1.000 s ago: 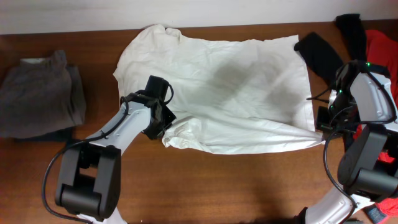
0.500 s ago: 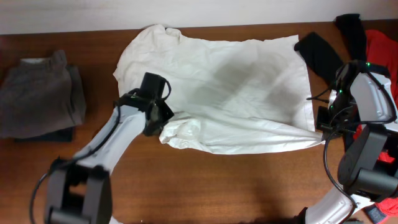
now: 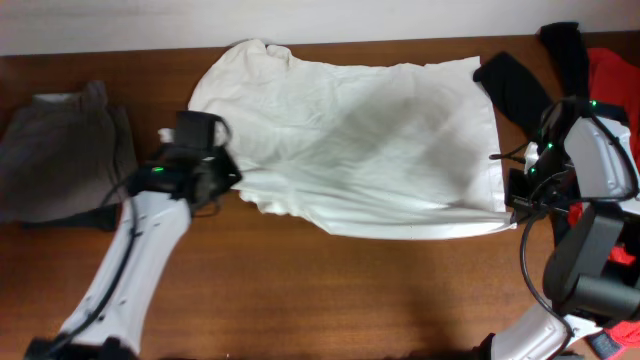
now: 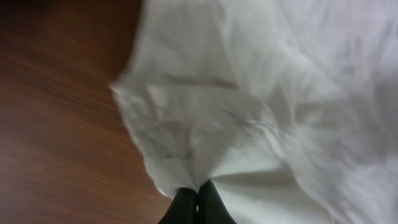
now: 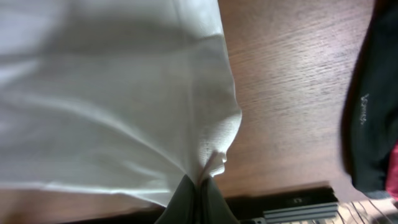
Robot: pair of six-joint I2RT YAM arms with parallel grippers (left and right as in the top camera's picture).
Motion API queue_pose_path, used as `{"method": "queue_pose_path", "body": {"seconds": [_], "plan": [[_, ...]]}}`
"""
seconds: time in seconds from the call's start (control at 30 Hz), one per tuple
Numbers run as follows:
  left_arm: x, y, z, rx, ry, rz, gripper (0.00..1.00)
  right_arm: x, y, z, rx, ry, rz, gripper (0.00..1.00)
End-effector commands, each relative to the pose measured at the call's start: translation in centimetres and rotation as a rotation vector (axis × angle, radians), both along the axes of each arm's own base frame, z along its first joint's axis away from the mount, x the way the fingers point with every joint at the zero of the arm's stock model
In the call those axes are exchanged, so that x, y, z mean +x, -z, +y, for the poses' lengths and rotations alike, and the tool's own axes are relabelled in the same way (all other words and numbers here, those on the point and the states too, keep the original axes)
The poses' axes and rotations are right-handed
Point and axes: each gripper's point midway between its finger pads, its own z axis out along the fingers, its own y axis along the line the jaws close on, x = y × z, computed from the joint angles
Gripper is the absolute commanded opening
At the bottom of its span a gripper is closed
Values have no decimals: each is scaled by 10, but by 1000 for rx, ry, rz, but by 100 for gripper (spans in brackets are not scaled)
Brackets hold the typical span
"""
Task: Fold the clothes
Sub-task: 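Lift the T-shirt by its hem with both grippers and flip it upward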
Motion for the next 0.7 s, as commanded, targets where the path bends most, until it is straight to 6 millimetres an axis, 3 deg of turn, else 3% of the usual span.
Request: {"method": "queue_pose_path", "body": {"seconds": [0.0, 0.07, 0.3, 0.67], "plan": [[-3, -40, 34, 28, 12, -111, 0, 18, -45, 6, 5, -29, -189, 4], [-6, -67, 45, -5, 32, -182, 1, 21, -74, 5, -29, -33, -283, 4], [-26, -152, 53, -81, 115, -399, 1, 10, -165, 9, -136, -46, -586, 4], [-102, -300, 75, 91, 65, -658, 0, -36, -309, 24, -320, -60, -1059, 4]]}}
